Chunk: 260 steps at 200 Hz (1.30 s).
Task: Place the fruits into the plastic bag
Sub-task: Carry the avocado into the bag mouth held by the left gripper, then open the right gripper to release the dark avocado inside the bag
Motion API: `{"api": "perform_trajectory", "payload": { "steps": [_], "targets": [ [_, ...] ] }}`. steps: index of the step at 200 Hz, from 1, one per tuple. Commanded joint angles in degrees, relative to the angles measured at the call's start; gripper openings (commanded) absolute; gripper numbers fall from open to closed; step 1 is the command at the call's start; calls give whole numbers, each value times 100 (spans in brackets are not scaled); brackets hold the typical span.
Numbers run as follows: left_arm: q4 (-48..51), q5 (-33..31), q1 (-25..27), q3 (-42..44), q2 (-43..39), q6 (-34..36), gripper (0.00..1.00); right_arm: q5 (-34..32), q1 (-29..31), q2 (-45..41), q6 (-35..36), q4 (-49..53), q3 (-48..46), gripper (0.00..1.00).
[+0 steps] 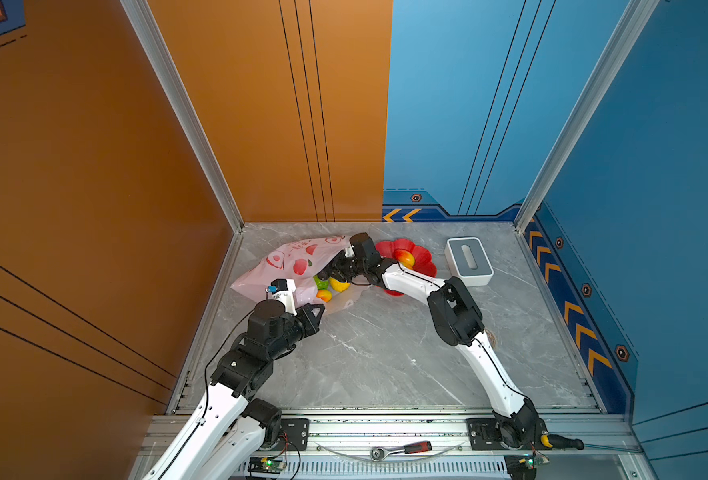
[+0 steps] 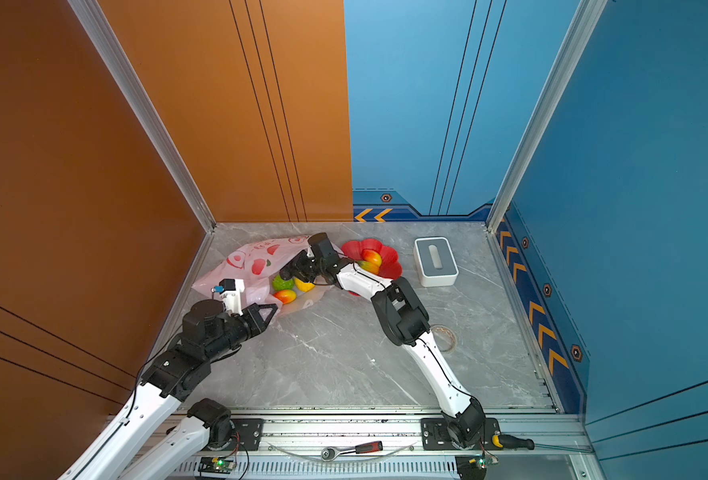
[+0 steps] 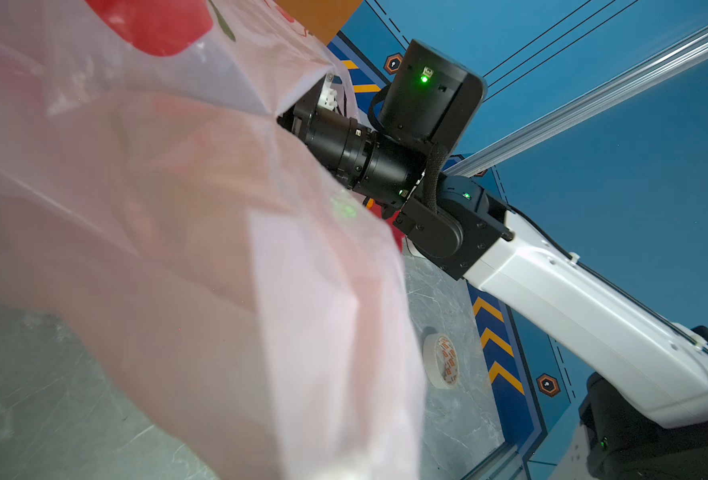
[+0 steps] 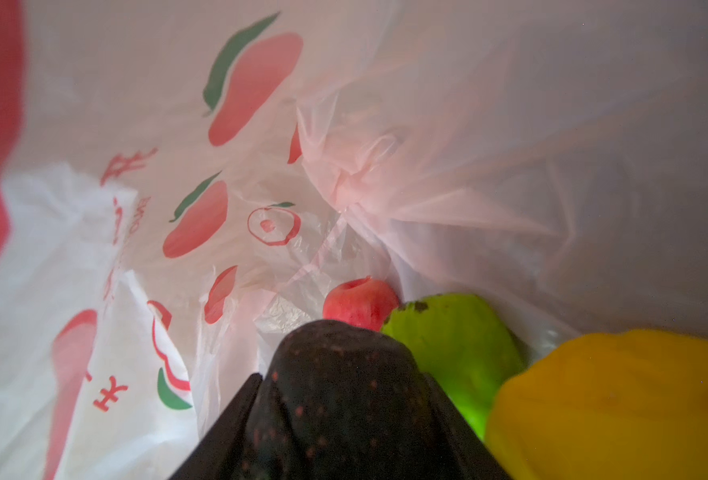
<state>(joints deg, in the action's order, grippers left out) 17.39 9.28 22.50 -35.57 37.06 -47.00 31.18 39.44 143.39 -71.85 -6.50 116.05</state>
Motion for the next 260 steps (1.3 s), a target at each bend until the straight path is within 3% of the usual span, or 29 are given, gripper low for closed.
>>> {"api": "perform_trajectory", "payload": {
  "steps": [1,260],
  "targets": [
    [-60,96,-53,154,-81,-6,0,-191,-94,-127,-327,-595,-65,57],
    [-34,70,-84,204,-195,-46,0,-156,-112,-328,-206,-632,-204,63]
  ]
}}
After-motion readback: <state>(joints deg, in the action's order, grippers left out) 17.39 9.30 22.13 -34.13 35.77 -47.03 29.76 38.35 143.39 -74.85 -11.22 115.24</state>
